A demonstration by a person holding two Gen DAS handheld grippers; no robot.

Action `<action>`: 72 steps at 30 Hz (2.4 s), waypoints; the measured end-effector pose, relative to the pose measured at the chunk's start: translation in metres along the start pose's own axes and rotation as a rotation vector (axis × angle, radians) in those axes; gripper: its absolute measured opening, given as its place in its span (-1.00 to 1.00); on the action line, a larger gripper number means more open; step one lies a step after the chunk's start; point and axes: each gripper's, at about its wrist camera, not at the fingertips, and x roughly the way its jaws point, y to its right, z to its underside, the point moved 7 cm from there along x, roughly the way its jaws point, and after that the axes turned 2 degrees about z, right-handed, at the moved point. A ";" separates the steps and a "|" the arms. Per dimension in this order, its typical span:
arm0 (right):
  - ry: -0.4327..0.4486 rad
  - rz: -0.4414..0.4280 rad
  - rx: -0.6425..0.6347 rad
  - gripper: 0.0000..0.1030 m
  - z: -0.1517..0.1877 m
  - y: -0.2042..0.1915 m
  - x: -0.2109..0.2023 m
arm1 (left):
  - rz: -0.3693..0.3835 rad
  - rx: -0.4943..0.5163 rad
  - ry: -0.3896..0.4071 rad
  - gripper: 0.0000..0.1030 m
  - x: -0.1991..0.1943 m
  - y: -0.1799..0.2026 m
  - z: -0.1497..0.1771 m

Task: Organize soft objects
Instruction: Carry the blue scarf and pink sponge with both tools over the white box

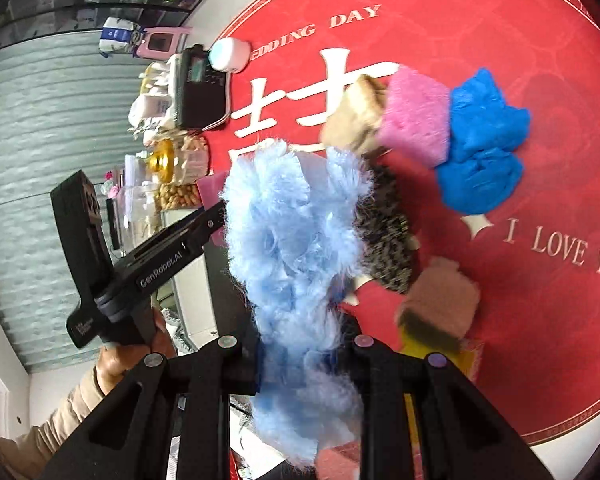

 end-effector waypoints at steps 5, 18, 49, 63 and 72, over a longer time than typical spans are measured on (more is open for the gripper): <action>0.018 0.013 -0.043 -0.53 0.018 -0.024 -0.001 | 0.028 -0.032 0.027 -0.15 -0.019 -0.009 0.021; 0.040 0.130 -0.069 -0.51 0.103 -0.051 0.011 | 0.096 0.018 -0.018 -0.15 -0.045 -0.017 0.109; -0.153 0.288 -0.159 -0.51 0.284 -0.103 0.100 | 0.154 0.084 -0.114 -0.15 -0.098 -0.084 0.270; -0.145 0.344 -0.311 -0.51 0.276 -0.180 0.110 | 0.080 -0.099 -0.007 -0.15 -0.143 -0.151 0.267; -0.105 0.369 -0.363 -0.51 0.254 -0.219 0.103 | 0.019 -0.182 0.053 -0.15 -0.169 -0.181 0.253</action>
